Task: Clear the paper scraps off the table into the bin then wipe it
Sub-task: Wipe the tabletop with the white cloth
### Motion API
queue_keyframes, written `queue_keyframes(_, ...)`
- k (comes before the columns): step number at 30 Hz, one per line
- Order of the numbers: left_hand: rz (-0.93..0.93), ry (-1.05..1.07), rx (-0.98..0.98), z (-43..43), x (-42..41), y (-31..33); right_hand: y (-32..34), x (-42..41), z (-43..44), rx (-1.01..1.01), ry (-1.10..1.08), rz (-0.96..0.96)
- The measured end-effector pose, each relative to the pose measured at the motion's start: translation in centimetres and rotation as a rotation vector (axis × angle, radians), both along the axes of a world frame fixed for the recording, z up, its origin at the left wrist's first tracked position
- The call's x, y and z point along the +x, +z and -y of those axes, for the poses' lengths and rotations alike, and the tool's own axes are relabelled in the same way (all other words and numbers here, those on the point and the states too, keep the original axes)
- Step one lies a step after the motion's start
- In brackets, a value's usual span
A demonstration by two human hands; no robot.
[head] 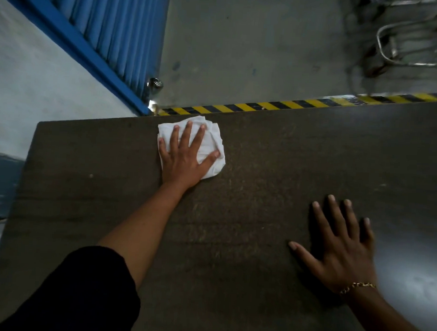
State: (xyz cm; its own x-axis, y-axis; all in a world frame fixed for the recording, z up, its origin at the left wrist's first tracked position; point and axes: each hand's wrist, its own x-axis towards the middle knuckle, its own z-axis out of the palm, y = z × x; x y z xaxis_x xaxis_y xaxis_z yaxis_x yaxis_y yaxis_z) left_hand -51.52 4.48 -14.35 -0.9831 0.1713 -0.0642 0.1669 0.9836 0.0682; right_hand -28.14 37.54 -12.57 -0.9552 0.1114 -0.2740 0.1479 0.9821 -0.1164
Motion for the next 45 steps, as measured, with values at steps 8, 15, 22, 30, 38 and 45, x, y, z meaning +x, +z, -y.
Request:
queue_keyframes(8, 0.035, 0.014, -0.01, 0.2, 12.1, 0.5, 0.7, 0.0, 0.2, -0.07, -0.013, -0.022)
queue_keyframes(15, 0.115, 0.043, -0.045, 3.0, 31.2, 1.4, 1.1, 0.8, 0.1, -0.138, 0.023, -0.026)
queue_keyframes(22, 0.256, 0.097, -0.104, 6.3, 49.4, 2.3, 1.3, -0.6, -4.5, -0.137, -0.063, -0.061)
queue_keyframes(30, 0.237, 0.102, -0.15, 6.1, 53.3, 2.4, 0.0, -0.2, -5.7, -0.086, -0.09, -0.021)
queue_keyframes(38, 0.203, 0.078, -0.073, 3.5, 36.9, 2.0, 0.2, -0.5, -5.9, -0.073, -0.097, -0.054)
queue_keyframes(45, 0.084, 0.028, -0.039, 0.2, 19.8, 1.0, 0.2, -0.8, -6.0, -0.033, -0.12, -0.002)
